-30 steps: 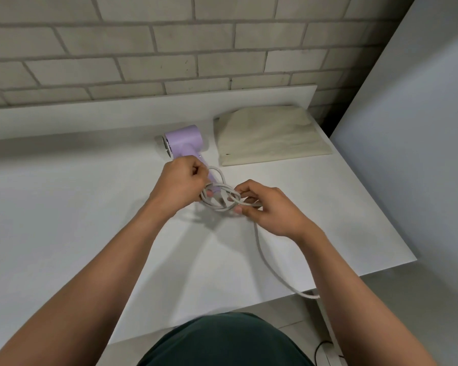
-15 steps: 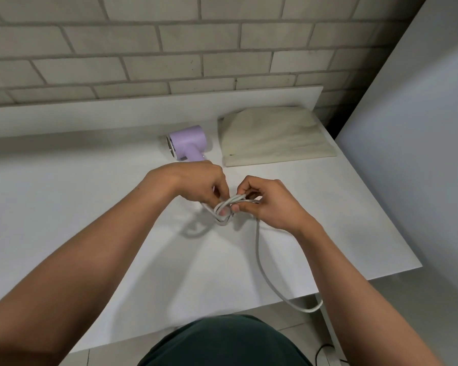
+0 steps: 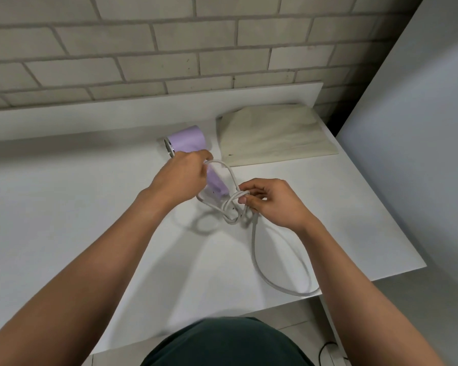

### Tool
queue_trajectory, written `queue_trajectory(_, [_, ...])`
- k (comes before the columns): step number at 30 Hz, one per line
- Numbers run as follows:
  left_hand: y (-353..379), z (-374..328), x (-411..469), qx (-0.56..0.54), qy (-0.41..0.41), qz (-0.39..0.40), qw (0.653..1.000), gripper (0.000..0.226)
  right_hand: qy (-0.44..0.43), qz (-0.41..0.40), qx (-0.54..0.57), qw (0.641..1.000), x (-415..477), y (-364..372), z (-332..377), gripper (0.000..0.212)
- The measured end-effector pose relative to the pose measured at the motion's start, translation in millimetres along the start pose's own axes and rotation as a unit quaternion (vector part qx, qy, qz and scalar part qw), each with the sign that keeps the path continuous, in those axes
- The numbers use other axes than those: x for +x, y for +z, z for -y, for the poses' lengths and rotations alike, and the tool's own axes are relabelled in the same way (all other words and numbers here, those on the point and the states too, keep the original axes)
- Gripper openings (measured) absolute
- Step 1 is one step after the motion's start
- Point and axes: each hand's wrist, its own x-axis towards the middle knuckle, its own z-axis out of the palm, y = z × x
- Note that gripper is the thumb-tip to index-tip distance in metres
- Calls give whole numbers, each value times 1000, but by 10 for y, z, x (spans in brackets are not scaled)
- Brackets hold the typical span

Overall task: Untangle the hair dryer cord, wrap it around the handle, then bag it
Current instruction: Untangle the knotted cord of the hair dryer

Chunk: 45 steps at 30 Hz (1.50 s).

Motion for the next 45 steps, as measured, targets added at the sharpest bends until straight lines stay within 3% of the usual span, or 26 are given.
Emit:
queue_trajectory(3, [-30, -65, 29, 56, 105, 20, 993, 59, -15, -2, -14, 1000, 18, 13, 72, 17])
queue_trajectory(5, [-92, -160, 53, 98, 199, 53, 974, 49, -24, -9, -14, 1000, 29, -2, 110, 16])
queue_trajectory(7, [-159, -243, 78, 169, 226, 68, 957, 33, -34, -8, -28, 999, 31, -28, 145, 18])
queue_trajectory(10, [-219, -268, 113, 187, 186, -11, 965, 32, -33, -19, -51, 998, -3, -88, 158, 17])
queue_trajectory(13, [-304, -137, 106, 65, 81, -146, 984, 28, -26, -10, -80, 996, -67, -140, 113, 17])
queue_trajectory(15, [-340, -52, 84, 27, 28, -173, 984, 25, -24, -18, -80, 996, -99, -145, 80, 18])
queue_trajectory(19, [-297, 7, 50, 62, 21, -173, 983, 17, -31, -18, -87, 996, -108, -137, 73, 19])
queue_trajectory(21, [-295, -6, 59, 112, 52, -157, 980, 34, -37, -11, -99, 994, -99, -124, 69, 18])
queue_trajectory(23, [-322, -80, 53, 169, 132, -116, 970, 62, -51, -11, -107, 993, -93, -126, 88, 18])
queue_trajectory(25, [-318, -193, 30, 239, 220, -72, 943, 75, -66, -11, -112, 991, -87, -139, 120, 18])
queue_trajectory(28, [-277, -337, 29, 293, 261, 15, 920, 53, -70, -16, -98, 993, -93, -162, 164, 15])
queue_trajectory(30, [-255, -393, 33, 270, 226, 65, 934, 31, -72, -23, -90, 993, -96, -179, 175, 14])
queue_trajectory(32, [-284, -424, -3, 247, 166, 65, 952, 35, -64, -34, -73, 995, -108, -183, 172, 16])
queue_trajectory(38, [-277, -280, -83, 138, -10, -95, 986, 39, -18, -47, -21, 999, -123, -232, 170, 14])
queue_trajectory(41, [-212, -199, -102, 146, -43, -32, 988, 21, -24, -41, -51, 998, -99, -242, 225, 14])
queue_trajectory(43, [-194, -145, -83, 125, 15, -14, 992, 40, -29, -29, -75, 996, -106, -230, 256, 14])
queue_trajectory(45, [-210, -170, -47, 111, 161, -3, 981, 57, -35, -24, -84, 996, -108, -216, 269, 14])
